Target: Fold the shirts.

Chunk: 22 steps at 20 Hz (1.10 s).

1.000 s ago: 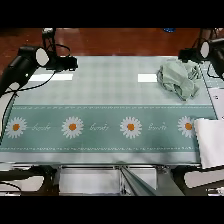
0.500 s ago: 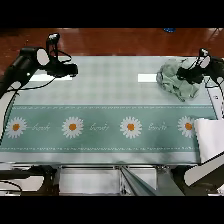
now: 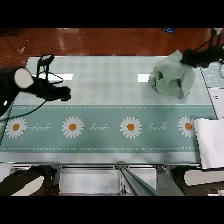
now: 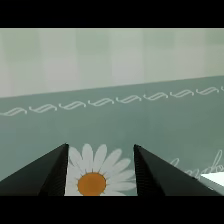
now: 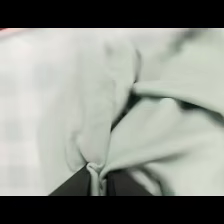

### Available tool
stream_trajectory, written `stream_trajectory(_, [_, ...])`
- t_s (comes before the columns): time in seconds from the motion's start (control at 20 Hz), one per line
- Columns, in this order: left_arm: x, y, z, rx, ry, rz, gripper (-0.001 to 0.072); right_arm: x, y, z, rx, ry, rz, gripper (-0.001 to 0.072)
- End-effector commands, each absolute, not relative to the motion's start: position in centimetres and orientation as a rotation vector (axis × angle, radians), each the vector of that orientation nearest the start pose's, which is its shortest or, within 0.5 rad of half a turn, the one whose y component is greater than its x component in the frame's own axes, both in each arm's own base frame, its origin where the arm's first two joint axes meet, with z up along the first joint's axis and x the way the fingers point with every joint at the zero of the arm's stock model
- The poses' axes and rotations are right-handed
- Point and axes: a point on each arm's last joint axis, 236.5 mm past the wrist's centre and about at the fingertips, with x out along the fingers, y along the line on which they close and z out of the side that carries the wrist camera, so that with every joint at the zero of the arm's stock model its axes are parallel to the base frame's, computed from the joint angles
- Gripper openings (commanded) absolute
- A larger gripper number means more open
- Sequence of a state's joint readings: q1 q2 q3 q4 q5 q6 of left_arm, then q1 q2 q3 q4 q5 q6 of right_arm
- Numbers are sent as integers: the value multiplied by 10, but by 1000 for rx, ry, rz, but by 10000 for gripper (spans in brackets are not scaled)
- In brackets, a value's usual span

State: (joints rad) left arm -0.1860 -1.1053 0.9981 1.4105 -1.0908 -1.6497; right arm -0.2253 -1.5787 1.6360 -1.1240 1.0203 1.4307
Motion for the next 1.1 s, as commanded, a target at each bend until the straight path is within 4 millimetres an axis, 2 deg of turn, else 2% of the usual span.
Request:
stream_trajectory(0.0, [300,-94,31,-175,1113,-193,506,511,-6,245,320,585,211,28])
stream_trajectory(0.1, [285,-93,40,-185,1074,-203,506,485,15,334,287,407,285,28])
stream_trajectory(0.2, [277,-92,50,-193,1031,-210,506,452,37,404,220,261,333,28])
stream_trajectory(0.25, [276,-92,55,-193,1014,-213,506,435,51,432,192,206,365,28])
stream_trajectory(0.3, [276,-91,59,-189,997,-212,506,416,67,451,169,175,407,28])
stream_trajectory(0.35, [278,-87,61,-184,984,-197,506,393,92,462,145,168,482,28])
stream_trajectory(0.4, [281,-80,63,-220,973,-150,506,373,114,462,86,178,545,28])
stream_trajectory(0.5, [287,-74,67,-289,948,-105,506,348,149,433,30,291,633,28])
stream_trajectory(0.7, [288,-77,69,-300,941,-112,506,323,221,343,-2,570,823,28])
stream_trajectory(0.8, [288,-77,69,-303,941,-114,506,322,254,281,5,698,846,28])
stream_trajectory(0.9, [289,-77,69,-303,938,-114,506,312,288,215,48,824,869,28])
stream_trajectory(0.95, [289,-77,69,-303,938,-114,506,305,305,175,55,885,874,28])
stream_trajectory(1.05, [289,-77,69,-303,938,-114,506,293,325,97,108,1029,827,28])
